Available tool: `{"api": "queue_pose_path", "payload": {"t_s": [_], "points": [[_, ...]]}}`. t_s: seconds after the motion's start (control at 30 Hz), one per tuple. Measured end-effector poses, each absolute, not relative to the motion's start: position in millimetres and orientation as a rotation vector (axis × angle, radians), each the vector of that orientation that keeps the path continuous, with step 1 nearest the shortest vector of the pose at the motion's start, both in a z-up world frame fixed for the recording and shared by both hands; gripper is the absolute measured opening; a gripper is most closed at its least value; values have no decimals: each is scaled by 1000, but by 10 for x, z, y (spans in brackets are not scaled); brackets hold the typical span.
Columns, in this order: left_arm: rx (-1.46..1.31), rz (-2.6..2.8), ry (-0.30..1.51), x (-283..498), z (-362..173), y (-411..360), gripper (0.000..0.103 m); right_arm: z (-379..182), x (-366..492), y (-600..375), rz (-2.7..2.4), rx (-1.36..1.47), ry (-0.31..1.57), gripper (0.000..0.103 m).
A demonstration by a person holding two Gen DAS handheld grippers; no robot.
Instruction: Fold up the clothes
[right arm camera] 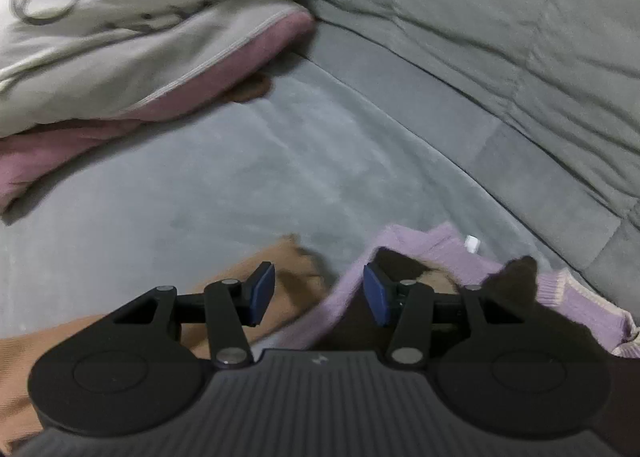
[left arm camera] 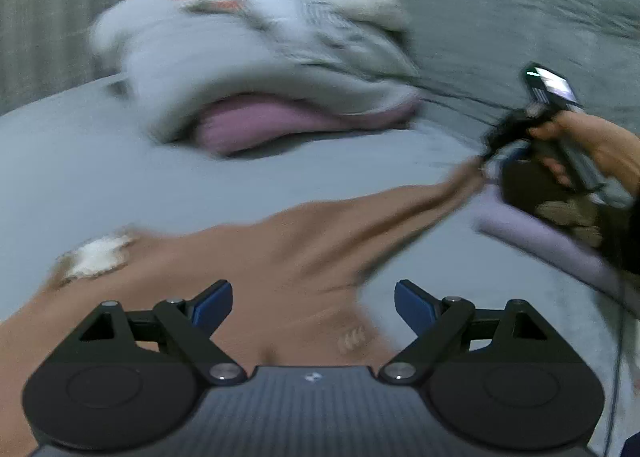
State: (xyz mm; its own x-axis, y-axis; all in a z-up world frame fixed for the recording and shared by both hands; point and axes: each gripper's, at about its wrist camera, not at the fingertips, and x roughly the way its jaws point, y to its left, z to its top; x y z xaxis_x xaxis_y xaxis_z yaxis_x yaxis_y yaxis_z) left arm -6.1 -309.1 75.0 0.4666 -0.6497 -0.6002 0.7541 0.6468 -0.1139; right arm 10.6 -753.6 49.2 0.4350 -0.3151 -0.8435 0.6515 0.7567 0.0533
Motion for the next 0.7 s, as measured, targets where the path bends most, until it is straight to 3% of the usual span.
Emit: {"api": "queue_pose_path", "payload": {"t_s": [0.2,0.23,0.27,0.37,0.7], "points": [[186,-883,679,116,530,-3745,89,194,121,-7804,-499,528,970,44],[179,-879,689,159,504,-3779,89,145,127,-7798,-486,537,970,37],[157,-876,709,246,473,-3812,89,165,161,-7773,-475,544,977,19],[127,-852,745,336,418,-3833,89,101,172,-7736,-418,570,977,9],[38,-771,725,306,616,-3116,89,1019,-182,-7259,-343,416,713,8]]}}
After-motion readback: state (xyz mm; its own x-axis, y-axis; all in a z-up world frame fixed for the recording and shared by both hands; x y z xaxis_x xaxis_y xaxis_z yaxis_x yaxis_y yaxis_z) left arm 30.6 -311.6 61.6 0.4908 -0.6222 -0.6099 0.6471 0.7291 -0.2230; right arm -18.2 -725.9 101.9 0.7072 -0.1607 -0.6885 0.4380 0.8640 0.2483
